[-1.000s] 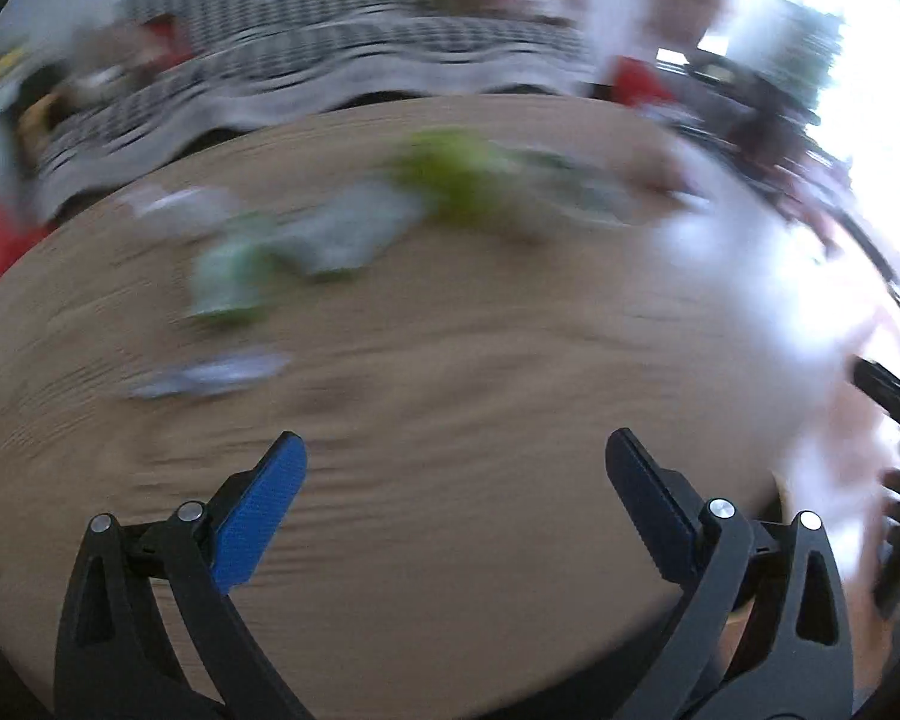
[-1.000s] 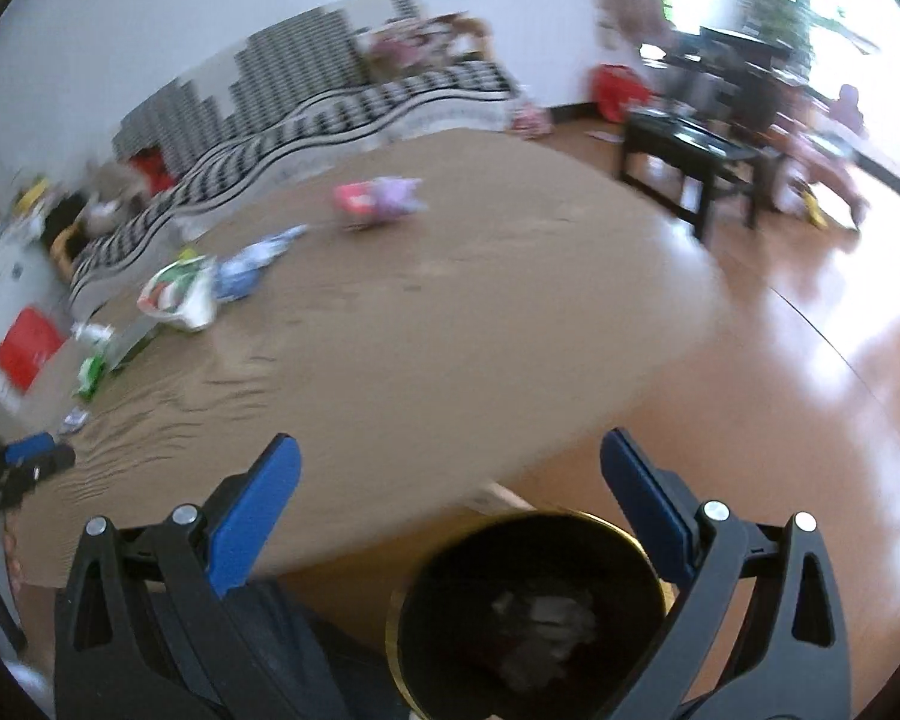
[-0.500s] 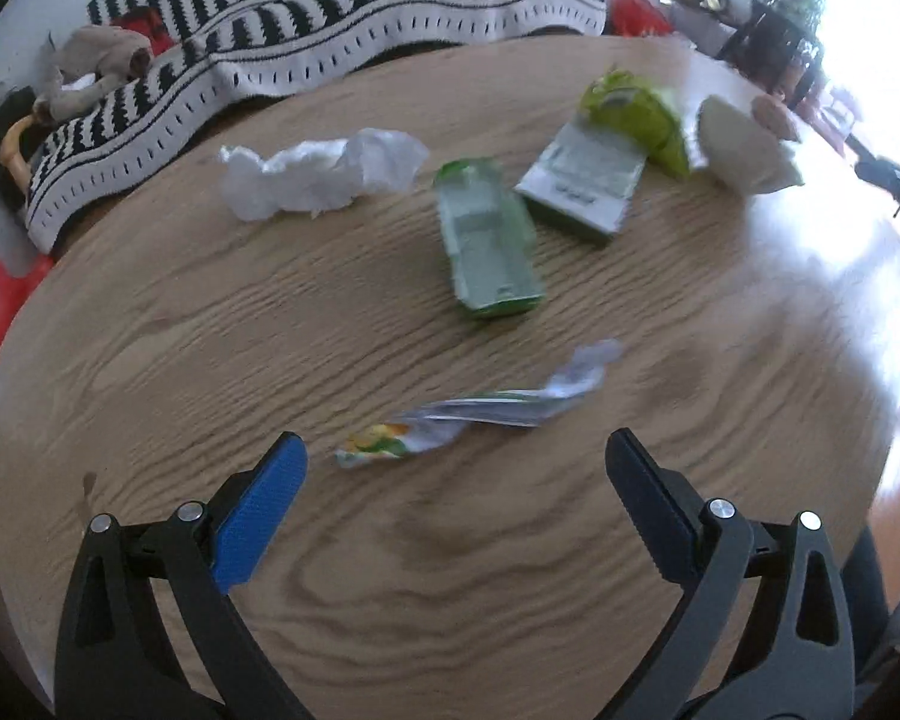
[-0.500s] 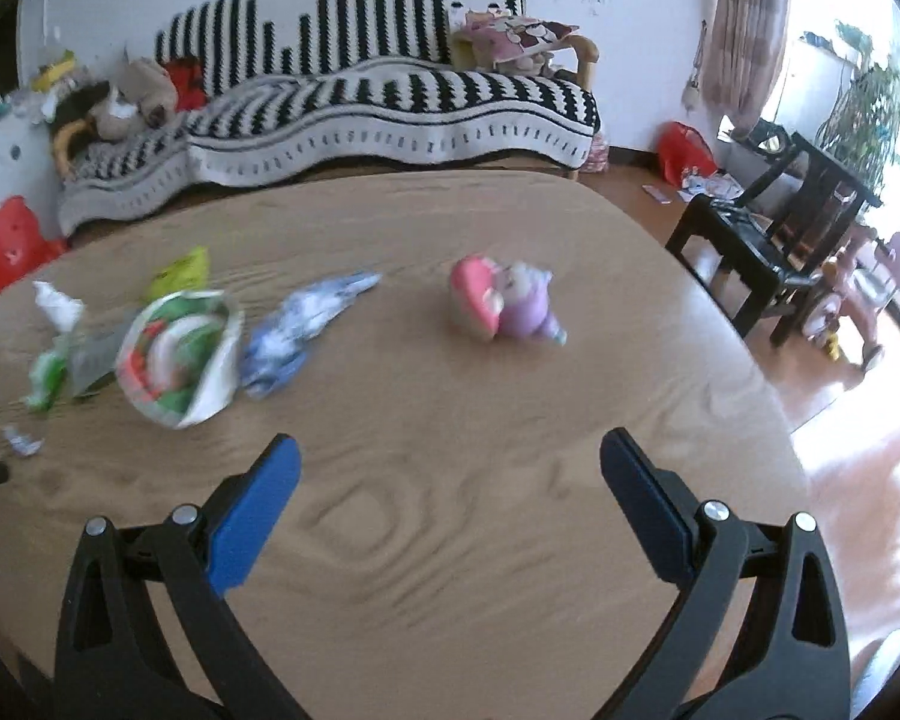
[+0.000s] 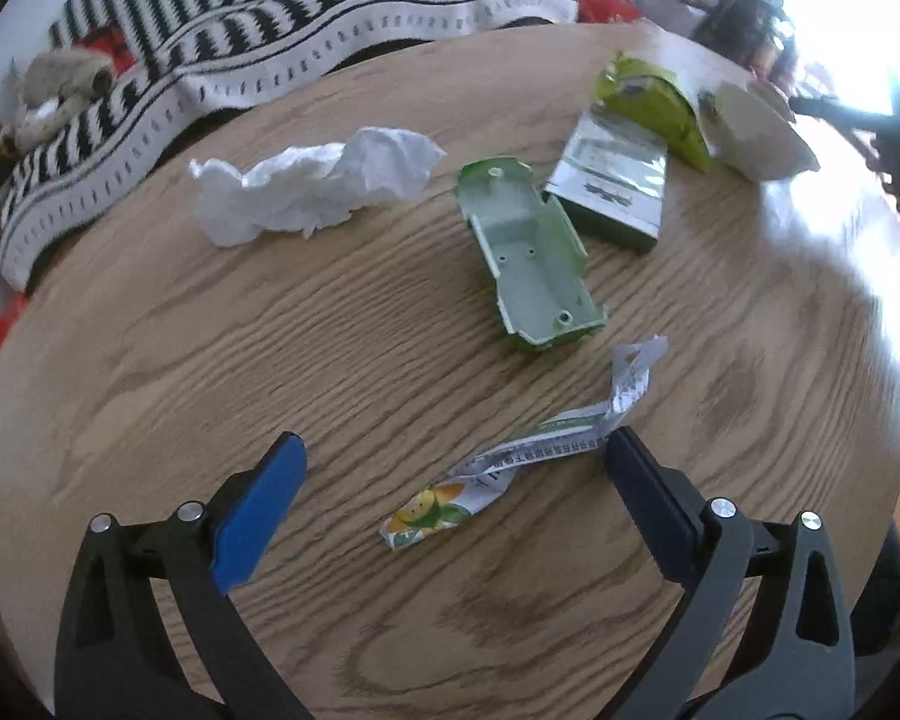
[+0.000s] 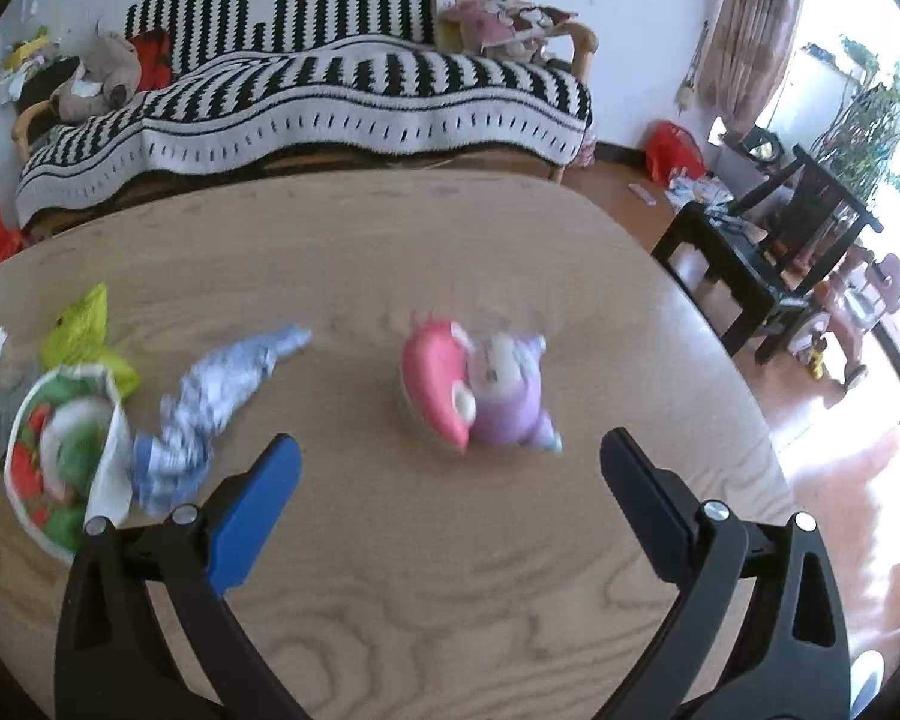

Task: Collect trash
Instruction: 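Move both grippers back over the table toward the wrapper and toy figure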

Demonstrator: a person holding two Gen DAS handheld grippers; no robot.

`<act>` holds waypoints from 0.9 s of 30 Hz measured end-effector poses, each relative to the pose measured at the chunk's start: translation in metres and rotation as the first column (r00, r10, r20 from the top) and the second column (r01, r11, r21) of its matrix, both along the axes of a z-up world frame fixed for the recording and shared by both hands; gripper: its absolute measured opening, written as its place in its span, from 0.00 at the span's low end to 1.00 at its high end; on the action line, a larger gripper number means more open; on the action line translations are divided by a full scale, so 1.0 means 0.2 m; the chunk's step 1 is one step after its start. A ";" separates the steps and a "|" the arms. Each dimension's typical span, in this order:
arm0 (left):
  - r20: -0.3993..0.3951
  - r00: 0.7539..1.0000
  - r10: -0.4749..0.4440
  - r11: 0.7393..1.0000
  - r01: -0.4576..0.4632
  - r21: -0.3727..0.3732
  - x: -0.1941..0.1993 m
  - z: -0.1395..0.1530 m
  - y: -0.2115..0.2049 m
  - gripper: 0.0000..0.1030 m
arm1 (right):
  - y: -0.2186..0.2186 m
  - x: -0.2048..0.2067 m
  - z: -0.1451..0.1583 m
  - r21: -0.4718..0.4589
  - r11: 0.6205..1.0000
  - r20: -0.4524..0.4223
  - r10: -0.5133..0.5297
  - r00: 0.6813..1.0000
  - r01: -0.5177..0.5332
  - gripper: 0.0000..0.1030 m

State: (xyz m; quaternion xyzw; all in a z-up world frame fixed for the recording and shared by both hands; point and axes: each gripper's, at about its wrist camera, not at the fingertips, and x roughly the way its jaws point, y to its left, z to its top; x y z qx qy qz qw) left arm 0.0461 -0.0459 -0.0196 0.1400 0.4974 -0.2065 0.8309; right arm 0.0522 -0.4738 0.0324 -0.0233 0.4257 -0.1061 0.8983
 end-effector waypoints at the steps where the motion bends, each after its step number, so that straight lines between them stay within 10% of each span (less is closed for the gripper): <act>1: 0.006 1.000 0.025 1.000 -0.025 -0.013 0.00 0.00 0.01 0.95 | 0.01 0.03 0.00 -0.013 1.000 -0.005 -0.002 1.000 0.002 0.94; 27: -0.028 0.997 0.071 0.997 -0.071 0.003 -0.14 0.01 -0.09 0.86 | -0.39 -0.16 -0.01 -0.051 0.975 -0.009 -0.216 0.976 0.215 0.94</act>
